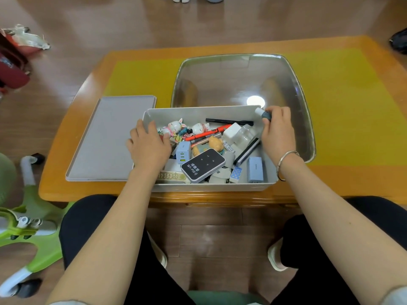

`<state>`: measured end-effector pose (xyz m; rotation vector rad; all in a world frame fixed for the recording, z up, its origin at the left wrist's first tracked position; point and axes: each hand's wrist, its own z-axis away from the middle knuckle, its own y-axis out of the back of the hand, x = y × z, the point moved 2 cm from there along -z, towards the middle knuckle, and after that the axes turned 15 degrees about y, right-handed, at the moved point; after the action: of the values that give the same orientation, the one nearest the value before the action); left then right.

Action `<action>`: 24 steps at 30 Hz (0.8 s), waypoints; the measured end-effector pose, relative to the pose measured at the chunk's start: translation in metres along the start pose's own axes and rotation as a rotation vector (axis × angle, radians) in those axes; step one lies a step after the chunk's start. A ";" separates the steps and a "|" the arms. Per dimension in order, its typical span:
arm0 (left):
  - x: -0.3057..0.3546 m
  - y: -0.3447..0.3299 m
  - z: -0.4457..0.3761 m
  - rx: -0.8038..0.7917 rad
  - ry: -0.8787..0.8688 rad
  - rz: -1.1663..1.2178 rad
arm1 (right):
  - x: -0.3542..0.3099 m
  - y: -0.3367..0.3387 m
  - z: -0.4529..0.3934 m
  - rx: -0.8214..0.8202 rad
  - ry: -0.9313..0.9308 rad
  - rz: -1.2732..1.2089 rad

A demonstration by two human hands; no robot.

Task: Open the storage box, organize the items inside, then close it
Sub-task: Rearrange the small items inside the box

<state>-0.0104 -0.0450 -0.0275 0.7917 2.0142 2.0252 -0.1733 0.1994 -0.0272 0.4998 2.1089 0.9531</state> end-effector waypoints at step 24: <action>0.132 -0.034 0.053 -0.344 -0.594 0.439 | 0.006 -0.003 -0.001 0.026 -0.051 -0.094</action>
<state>-0.1045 0.0674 -0.0312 1.6158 1.2038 1.9263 -0.1778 0.2011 -0.0318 0.4295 2.0823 0.8514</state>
